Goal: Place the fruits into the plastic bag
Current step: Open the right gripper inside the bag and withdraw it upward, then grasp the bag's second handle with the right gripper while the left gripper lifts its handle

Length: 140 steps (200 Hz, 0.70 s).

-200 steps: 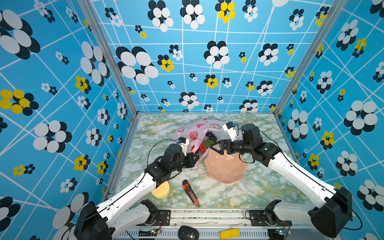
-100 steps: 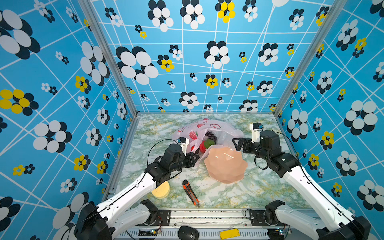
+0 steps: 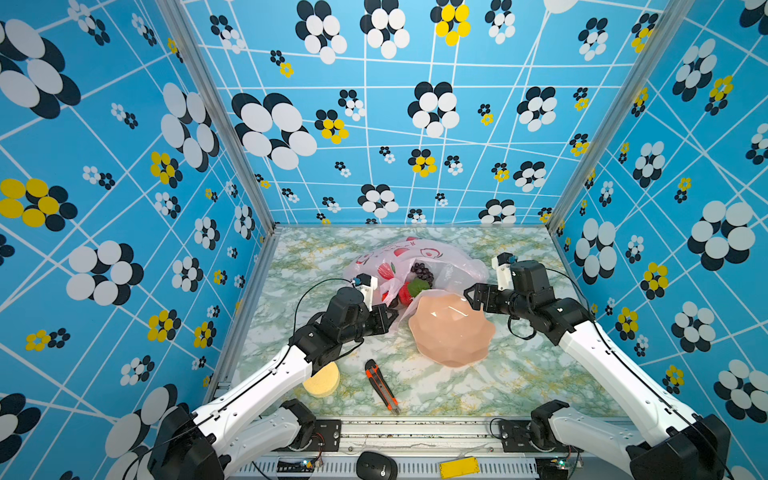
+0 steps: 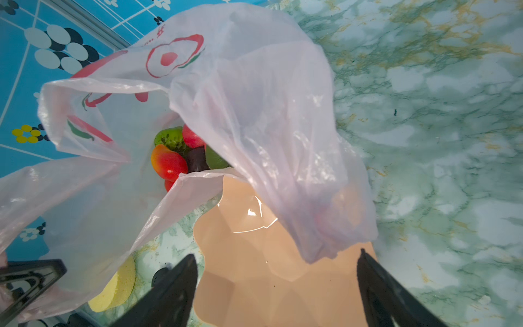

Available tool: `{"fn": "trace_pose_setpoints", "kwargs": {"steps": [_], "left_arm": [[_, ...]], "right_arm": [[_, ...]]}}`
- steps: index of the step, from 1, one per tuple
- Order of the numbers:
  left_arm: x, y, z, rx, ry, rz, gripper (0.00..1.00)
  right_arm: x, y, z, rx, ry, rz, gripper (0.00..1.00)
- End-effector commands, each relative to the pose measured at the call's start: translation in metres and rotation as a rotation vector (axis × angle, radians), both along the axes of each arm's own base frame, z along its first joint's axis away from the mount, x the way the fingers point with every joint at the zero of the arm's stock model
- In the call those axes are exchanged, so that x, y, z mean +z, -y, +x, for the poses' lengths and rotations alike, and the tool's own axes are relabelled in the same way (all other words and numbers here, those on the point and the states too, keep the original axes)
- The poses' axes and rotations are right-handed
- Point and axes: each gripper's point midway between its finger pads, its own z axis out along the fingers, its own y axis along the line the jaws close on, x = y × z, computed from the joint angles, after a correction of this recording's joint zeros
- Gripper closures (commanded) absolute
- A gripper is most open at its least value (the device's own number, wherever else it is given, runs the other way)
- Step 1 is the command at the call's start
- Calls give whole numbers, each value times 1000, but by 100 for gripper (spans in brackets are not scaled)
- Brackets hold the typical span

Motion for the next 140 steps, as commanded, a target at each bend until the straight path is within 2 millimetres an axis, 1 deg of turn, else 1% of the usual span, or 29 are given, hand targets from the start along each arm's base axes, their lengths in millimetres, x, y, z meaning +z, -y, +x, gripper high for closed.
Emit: {"fn": "trace_pose_setpoints", "kwargs": {"steps": [1,18,26,44,58,73,97,124,140], "left_arm": [[11,-2,4,16,29,-17,100],[12,-3,4,18,31,-15,100],[12,-4,4,20,32,-13,100],[12,-7,3,24,32,-10,100],[12,-10,2,29,33,-6,100],[12,-14,2,35,30,-3,100],[15,-22,3,50,31,-2,100],[26,-37,7,82,36,17,100],[38,-54,14,122,43,62,100]], "right_arm": [[2,11,16,-38,25,-85,14],[2,16,28,-62,33,-133,18],[1,16,34,-61,36,-144,22],[0,16,46,-74,32,-156,34],[0,15,53,-80,32,-154,46],[6,15,59,-90,49,-149,64],[27,15,64,-118,96,-121,100],[63,5,69,-105,158,-36,100],[84,-7,76,-71,188,12,100]]}}
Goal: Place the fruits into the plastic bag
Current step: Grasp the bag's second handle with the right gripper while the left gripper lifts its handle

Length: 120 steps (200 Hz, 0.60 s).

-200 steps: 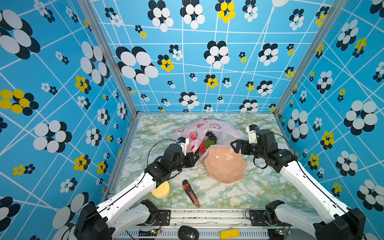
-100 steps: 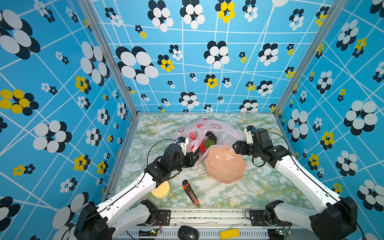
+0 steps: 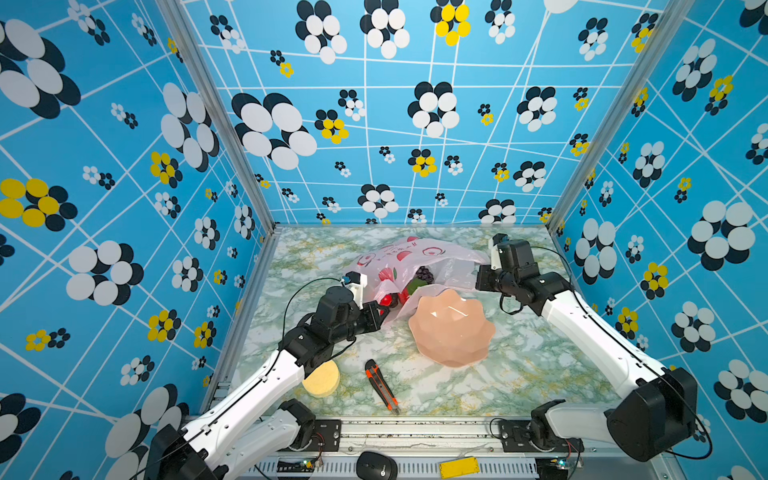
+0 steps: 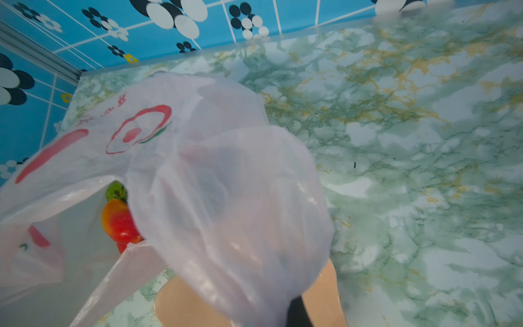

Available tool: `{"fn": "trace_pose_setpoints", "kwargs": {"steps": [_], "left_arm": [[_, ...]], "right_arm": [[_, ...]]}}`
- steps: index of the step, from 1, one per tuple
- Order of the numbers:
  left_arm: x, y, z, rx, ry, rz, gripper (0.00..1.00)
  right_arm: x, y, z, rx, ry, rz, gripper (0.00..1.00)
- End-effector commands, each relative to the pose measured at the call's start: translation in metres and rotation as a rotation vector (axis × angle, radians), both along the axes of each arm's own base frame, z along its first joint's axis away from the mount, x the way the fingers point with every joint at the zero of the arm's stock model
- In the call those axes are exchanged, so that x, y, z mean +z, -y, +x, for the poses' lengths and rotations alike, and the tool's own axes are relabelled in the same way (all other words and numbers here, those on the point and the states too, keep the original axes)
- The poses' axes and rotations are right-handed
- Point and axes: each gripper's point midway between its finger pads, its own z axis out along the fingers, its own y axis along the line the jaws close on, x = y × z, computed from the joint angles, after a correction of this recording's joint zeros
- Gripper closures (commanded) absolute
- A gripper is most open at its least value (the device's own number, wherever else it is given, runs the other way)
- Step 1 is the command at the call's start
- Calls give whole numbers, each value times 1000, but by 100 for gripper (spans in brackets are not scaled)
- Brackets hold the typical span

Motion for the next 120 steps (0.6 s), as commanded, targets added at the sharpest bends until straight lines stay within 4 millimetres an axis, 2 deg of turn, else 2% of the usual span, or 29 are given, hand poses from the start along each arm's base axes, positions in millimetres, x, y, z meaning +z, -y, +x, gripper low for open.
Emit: {"fn": "trace_pose_setpoints", "kwargs": {"steps": [1,22,36,41,42,47,67,87,120], "left_arm": [[26,-21,6,36,35,51,100],[55,-53,30,112,45,91,100],[78,-78,56,178,28,89,100],[86,-86,66,197,14,80,100],[88,-86,68,196,11,77,100],[95,-92,79,208,-2,67,100],[143,-94,115,189,42,55,100],[185,-89,138,167,92,51,100],[248,-85,154,176,201,-4,100]], "right_arm": [[49,-13,12,28,98,97,100],[77,-37,31,101,126,169,100],[97,-56,52,150,153,218,100],[97,-61,58,165,147,224,100],[105,-63,60,169,160,229,100],[114,-68,70,178,168,236,100],[146,-89,97,227,191,286,100],[183,-101,111,253,248,349,100],[256,-108,107,300,396,438,100]]}}
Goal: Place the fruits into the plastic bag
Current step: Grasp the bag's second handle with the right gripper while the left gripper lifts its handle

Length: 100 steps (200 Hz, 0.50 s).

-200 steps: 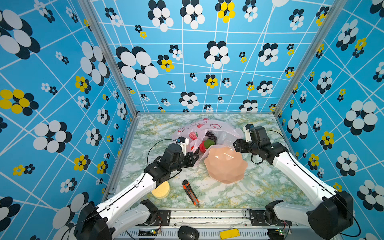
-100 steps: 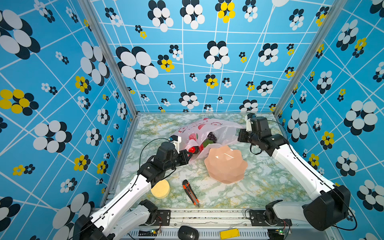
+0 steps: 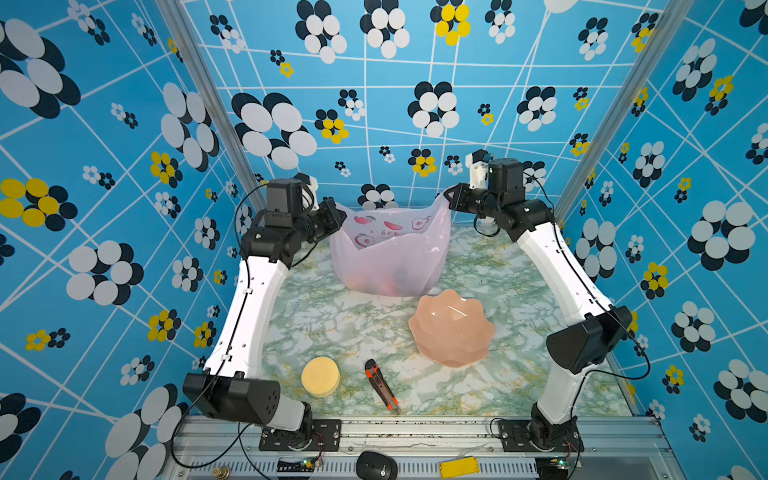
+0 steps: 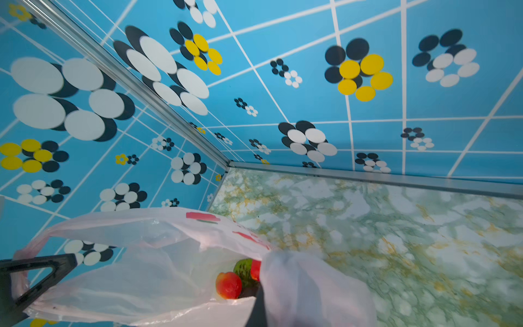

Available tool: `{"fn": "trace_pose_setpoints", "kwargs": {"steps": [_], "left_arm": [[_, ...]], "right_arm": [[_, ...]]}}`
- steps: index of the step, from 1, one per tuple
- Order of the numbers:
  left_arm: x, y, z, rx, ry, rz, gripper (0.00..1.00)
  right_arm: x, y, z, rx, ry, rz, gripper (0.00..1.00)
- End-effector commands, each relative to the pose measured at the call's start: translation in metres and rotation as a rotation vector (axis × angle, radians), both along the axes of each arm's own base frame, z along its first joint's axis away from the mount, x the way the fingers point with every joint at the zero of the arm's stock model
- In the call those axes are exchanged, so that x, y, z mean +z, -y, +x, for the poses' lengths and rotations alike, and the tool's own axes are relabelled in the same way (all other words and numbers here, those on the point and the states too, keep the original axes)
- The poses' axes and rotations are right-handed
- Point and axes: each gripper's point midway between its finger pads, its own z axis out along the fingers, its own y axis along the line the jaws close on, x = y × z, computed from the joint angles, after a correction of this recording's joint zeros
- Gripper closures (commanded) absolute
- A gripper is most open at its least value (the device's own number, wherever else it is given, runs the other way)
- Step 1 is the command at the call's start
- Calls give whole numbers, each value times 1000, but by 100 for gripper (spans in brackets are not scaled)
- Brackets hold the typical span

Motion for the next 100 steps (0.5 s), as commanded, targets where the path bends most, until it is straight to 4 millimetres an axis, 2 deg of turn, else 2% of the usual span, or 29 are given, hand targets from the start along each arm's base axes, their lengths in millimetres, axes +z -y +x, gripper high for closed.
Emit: {"fn": "trace_pose_setpoints", "kwargs": {"steps": [1,27,39,50,100], "left_arm": [[41,6,-12,-40,61,-28,100],[85,18,-11,-94,162,-137,100],[99,24,-13,-114,195,-178,100],[105,25,-16,-119,207,-190,100],[115,28,-36,-144,253,-189,100]], "right_arm": [[72,-2,-21,53,119,111,100],[116,-12,-34,131,193,221,100],[130,-15,-40,161,215,261,100],[136,-18,-43,176,217,283,100],[136,-18,-54,199,198,274,100]]}}
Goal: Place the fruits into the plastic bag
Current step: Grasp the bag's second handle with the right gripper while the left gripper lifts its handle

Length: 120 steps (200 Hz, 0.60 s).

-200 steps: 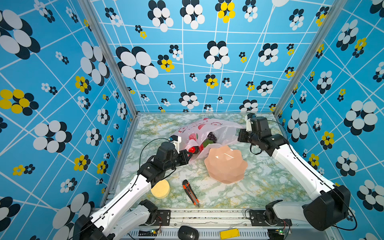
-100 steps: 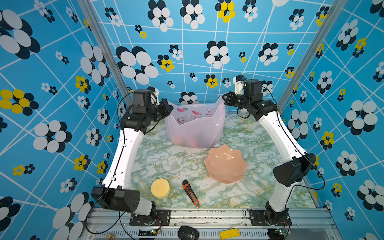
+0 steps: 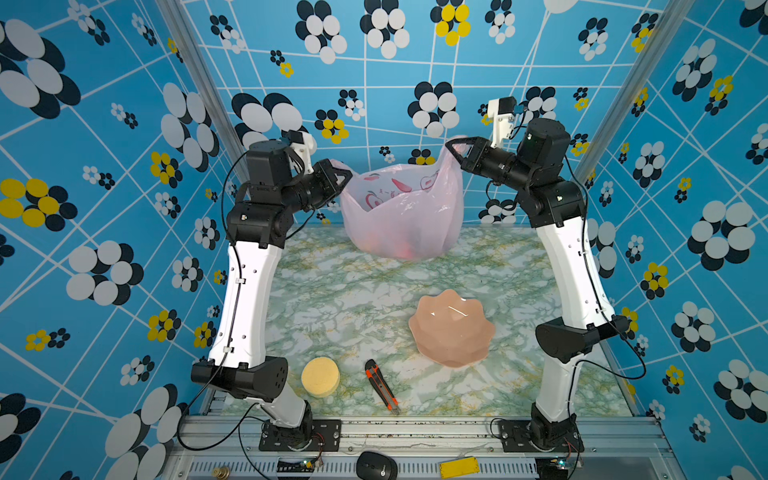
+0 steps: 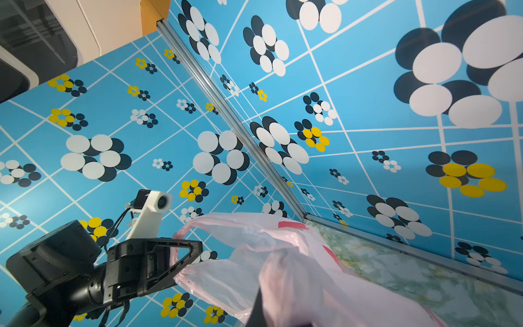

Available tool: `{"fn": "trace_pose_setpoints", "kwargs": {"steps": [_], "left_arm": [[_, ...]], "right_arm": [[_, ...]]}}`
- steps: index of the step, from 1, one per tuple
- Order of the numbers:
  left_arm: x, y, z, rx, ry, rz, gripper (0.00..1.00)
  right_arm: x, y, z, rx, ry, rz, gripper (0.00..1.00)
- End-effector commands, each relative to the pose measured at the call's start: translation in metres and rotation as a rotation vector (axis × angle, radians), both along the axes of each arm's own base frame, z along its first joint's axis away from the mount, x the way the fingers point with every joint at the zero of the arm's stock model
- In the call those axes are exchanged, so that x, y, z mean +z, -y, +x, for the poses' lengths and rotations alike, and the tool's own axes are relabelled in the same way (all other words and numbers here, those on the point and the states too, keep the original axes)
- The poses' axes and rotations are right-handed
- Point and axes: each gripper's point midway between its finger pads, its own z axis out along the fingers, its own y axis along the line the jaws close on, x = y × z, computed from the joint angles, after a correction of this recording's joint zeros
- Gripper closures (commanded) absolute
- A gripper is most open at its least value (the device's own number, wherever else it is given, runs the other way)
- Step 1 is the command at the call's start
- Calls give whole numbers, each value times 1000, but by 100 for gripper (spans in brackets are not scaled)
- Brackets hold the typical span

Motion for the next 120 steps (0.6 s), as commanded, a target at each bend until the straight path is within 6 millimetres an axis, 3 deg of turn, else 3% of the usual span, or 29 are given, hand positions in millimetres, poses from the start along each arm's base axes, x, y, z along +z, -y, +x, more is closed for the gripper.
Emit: {"fn": "trace_pose_setpoints", "kwargs": {"steps": [1,42,81,93,104,120], "left_arm": [[29,5,-23,-38,94,-26,100],[49,15,-37,-63,152,-42,100],[39,66,-33,-199,125,-51,100],[40,77,-37,-244,131,-47,100],[41,72,-38,-229,139,-23,100],[38,44,-36,-118,132,24,100]], "right_arm": [[1,-4,-5,35,-9,11,100],[29,-11,-27,76,26,83,100],[11,-53,-33,155,7,49,100],[10,-55,-34,160,10,36,100],[9,-48,-33,124,21,5,100],[15,-30,-32,52,59,-38,100]]}}
